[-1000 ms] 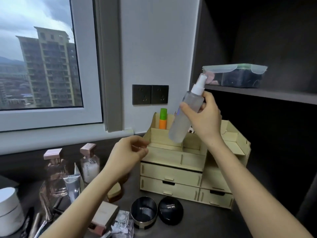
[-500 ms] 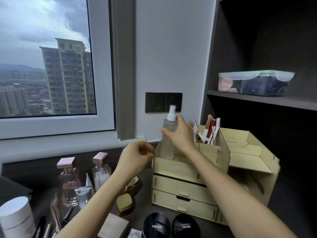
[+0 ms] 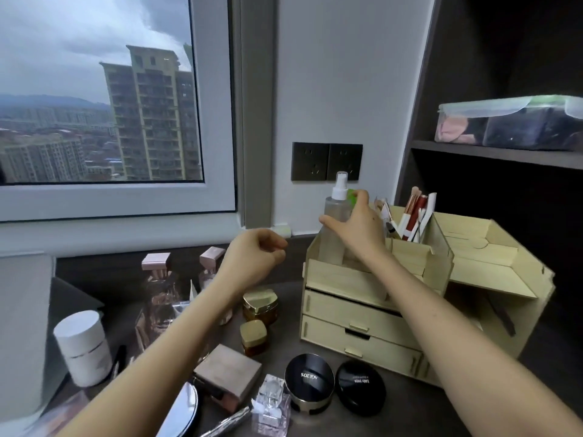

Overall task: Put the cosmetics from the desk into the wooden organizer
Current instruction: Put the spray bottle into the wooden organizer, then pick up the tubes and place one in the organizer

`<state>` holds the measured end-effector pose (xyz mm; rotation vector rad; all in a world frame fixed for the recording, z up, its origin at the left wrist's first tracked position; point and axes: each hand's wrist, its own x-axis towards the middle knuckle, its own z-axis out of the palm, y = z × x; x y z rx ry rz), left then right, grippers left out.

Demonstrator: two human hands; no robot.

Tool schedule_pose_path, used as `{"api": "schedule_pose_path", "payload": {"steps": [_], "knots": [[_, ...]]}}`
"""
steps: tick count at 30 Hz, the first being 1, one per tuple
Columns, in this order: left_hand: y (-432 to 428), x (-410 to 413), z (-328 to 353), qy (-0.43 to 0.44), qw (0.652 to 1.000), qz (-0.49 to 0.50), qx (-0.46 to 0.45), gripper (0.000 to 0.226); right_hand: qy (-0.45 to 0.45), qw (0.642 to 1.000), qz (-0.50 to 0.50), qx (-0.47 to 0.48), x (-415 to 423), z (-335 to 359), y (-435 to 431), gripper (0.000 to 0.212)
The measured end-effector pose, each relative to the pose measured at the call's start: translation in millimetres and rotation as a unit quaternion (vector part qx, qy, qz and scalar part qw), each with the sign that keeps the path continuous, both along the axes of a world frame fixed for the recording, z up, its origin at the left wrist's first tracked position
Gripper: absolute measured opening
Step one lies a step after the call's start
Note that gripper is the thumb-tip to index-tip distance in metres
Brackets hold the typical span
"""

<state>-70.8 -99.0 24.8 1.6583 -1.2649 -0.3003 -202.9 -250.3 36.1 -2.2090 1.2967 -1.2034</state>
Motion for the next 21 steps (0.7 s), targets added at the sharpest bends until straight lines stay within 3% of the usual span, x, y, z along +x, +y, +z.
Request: {"api": "schedule_pose_path", "payload": {"steps": [2, 4, 6, 9, 15, 21], "knots": [[15.0, 6.4, 3.2, 0.003, 1.0, 0.014, -0.001, 0.011, 0.025, 0.995, -0.048, -0.083, -7.3, 3.1, 22.2, 0.061], [34.1, 16.1, 4.7, 0.006, 0.999, 0.037, 0.002, 0.01, -0.002, 0.987, -0.022, -0.158, -13.2, 0.7, 54.3, 0.042], [55.5, 26.5, 4.2, 0.002, 0.998, 0.058, 0.004, 0.011, -0.001, 0.988, 0.092, -0.125, -17.1, -9.0, 90.3, 0.022], [88.9, 39.6, -1.3, -0.019, 0.996, 0.088, 0.001, 0.008, 0.114, 0.963, 0.242, -0.013, -15.2, -33.5, 136.2, 0.007], [148.7, 67.0, -25.4, -0.07, 0.973, 0.22, 0.018, 0.012, 0.175, 0.94, 0.291, 0.028, 19.6, -74.8, 163.7, 0.025], [173.1, 86.9, -61.3, -0.031, 0.957, 0.281, 0.062, 0.012, 0.117, 0.956, 0.27, 0.023, 83.7, -82.9, 172.5, 0.046]]}}
